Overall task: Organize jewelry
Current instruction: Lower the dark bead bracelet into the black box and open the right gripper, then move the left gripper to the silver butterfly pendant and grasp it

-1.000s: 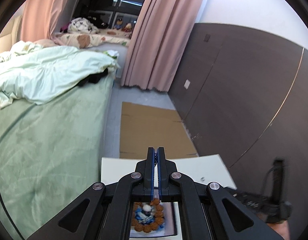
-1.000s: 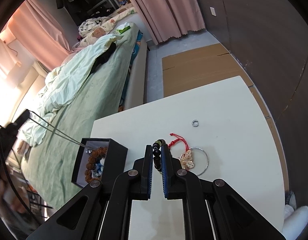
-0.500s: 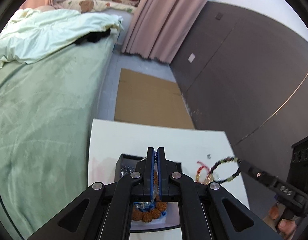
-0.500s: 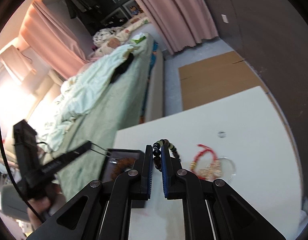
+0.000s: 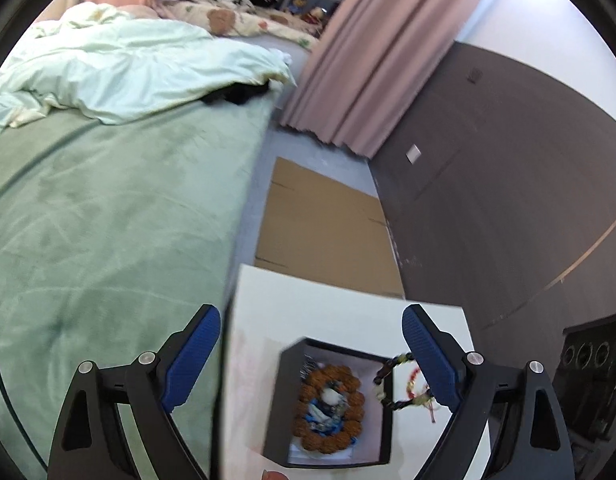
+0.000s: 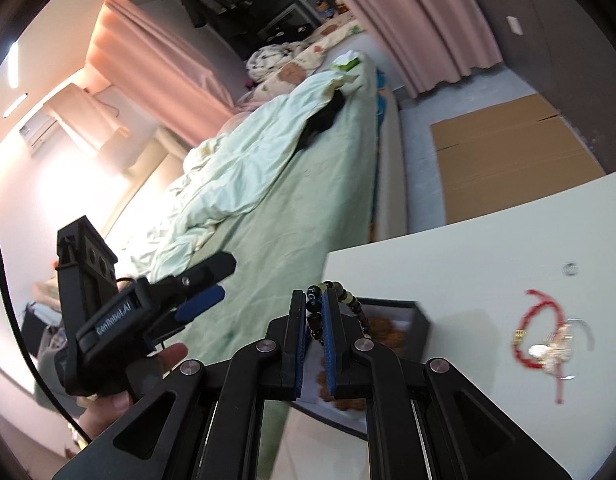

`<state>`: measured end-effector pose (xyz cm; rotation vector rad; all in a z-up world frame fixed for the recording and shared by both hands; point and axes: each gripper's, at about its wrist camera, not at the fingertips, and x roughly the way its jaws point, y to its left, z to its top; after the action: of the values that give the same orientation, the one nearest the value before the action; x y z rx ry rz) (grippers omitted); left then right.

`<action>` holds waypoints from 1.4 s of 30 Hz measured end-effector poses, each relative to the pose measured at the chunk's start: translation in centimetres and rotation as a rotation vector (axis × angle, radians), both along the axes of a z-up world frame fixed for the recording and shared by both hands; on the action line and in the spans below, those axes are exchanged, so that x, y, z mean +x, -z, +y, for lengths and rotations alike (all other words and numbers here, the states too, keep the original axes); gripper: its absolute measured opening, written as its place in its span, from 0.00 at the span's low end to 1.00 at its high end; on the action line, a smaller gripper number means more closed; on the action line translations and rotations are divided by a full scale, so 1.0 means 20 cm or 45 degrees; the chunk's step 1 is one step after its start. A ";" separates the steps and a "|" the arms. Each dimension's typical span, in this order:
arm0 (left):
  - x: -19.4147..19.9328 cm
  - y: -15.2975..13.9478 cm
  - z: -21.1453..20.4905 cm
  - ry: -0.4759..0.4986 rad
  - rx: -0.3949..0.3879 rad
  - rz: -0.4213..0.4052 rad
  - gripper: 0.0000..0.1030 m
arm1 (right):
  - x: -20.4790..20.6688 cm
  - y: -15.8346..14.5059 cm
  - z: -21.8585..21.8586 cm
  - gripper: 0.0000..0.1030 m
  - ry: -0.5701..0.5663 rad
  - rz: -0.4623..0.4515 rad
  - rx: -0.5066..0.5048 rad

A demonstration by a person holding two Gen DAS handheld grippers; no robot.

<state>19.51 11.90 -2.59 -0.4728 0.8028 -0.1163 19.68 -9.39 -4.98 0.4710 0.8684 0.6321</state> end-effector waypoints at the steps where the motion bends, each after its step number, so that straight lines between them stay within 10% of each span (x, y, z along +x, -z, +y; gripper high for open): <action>1: 0.00 -0.01 0.03 -0.015 -0.012 -0.006 0.90 | 0.00 0.01 0.02 0.09 -0.014 0.005 0.014; 5: -0.03 -0.02 0.13 -0.081 -0.038 -0.033 0.90 | 0.04 0.06 0.11 0.10 -0.032 0.013 0.065; 8: -0.03 -0.03 0.17 -0.092 -0.055 -0.047 0.90 | 0.10 0.16 0.16 0.50 -0.028 0.112 -0.029; 16: -0.08 -0.06 0.09 -0.040 -0.035 -0.103 0.90 | 0.05 0.11 -0.03 0.74 0.090 0.086 -0.026; 42: -0.15 -0.01 -0.54 0.329 0.161 -0.125 0.90 | -0.17 0.05 -0.73 0.95 0.341 0.192 -0.174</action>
<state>16.58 1.05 -2.44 -0.2400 0.7668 -0.3242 16.31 -24.06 -5.93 0.5051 0.9648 0.2921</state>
